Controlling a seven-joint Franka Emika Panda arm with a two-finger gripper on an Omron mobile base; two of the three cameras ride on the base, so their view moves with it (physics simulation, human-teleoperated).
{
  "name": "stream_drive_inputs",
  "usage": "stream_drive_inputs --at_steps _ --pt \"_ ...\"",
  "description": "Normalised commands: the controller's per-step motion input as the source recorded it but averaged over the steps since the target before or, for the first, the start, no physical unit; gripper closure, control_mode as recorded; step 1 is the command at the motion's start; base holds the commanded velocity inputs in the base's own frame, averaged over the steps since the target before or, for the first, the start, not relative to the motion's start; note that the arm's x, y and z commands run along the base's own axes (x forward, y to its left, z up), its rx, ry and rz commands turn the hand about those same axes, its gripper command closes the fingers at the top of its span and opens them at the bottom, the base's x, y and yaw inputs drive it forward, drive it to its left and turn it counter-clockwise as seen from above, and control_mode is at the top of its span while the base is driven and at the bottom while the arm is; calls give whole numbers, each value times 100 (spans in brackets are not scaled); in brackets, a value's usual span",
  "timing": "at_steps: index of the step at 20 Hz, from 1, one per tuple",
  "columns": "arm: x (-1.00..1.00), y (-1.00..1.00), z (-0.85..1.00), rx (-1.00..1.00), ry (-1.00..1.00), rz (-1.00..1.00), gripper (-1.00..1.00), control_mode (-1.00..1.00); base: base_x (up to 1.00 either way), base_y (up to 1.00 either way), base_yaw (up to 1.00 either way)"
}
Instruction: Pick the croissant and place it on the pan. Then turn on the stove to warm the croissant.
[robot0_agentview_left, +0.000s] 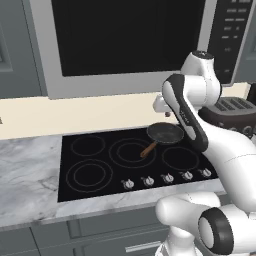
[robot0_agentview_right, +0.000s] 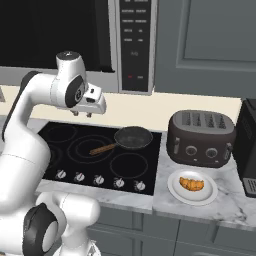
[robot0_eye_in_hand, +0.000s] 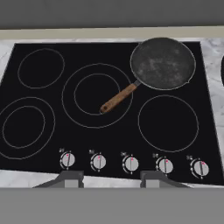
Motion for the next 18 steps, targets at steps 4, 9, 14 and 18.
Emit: stream_drive_inputs --at_steps 4,9,14,18 --pt "0 -12 0 0 0 0 -100 -100 0 0 0" --pt "0 -27 0 0 0 -1 -100 -100 0 0 0" --pt "0 -32 0 0 0 -1 -100 -100 0 0 0" --pt "0 -31 0 0 0 -1 -100 -100 0 0 0"
